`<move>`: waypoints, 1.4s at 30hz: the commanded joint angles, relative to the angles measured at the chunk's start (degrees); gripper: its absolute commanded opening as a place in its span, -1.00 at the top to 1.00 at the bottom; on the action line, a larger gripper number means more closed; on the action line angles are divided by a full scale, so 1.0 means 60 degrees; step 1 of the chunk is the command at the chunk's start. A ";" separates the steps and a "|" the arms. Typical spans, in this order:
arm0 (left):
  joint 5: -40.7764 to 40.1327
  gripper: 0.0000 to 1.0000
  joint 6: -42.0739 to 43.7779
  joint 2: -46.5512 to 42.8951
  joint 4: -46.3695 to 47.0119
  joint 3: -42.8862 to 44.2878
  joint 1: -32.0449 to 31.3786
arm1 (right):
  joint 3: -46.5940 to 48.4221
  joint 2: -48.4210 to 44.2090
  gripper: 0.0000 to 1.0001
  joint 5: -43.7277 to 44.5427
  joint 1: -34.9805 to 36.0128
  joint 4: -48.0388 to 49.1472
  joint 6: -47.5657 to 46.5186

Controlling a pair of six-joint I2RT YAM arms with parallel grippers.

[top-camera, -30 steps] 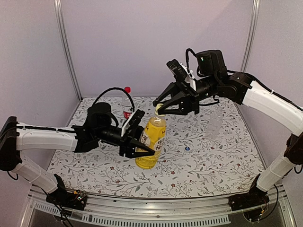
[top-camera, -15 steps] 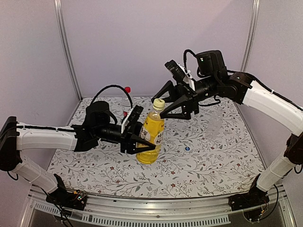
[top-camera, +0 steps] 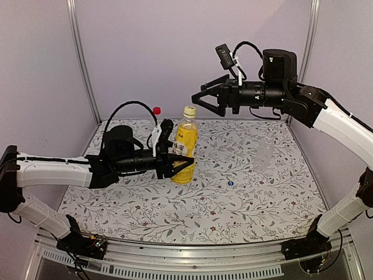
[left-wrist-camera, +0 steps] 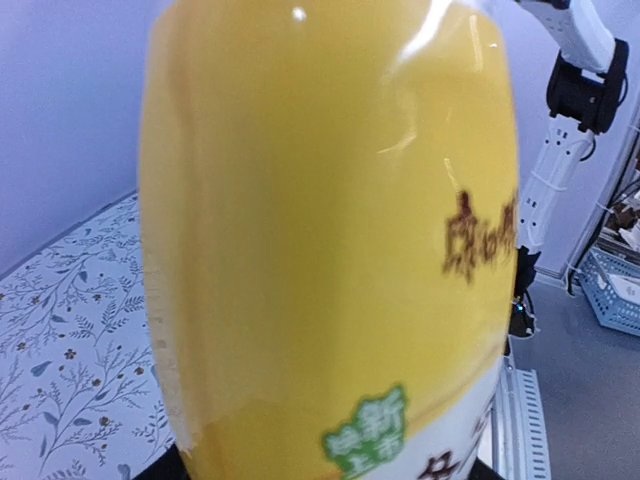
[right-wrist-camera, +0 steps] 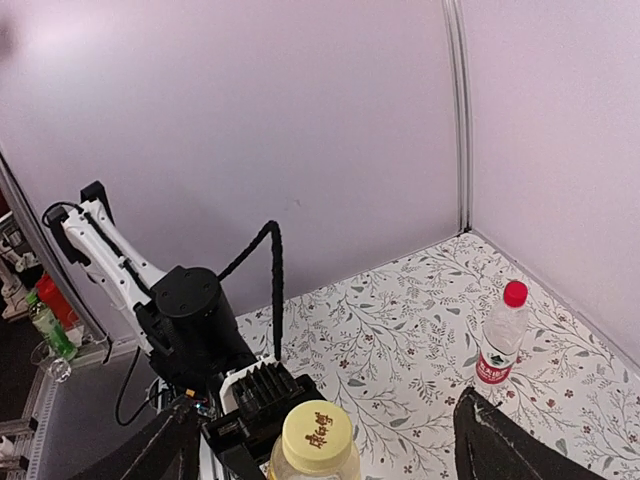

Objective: Unscrew the bottle caps

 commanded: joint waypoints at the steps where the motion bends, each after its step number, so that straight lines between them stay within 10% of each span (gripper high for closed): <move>1: -0.3295 -0.03 0.0074 -0.0135 -0.0111 0.0054 -0.0530 | -0.0143 -0.0090 -0.72 0.2169 0.0019 0.0724 0.1657; 12: -0.5526 -0.03 0.0069 0.0150 -0.0491 0.0501 -0.1034 | 0.0419 0.0829 -0.58 0.3020 0.0780 0.0331 0.1603; 42: -0.6262 -0.04 0.0514 0.0276 -0.0745 0.0626 -0.1367 | 0.0640 0.1451 0.14 0.2459 0.0911 0.0372 0.1540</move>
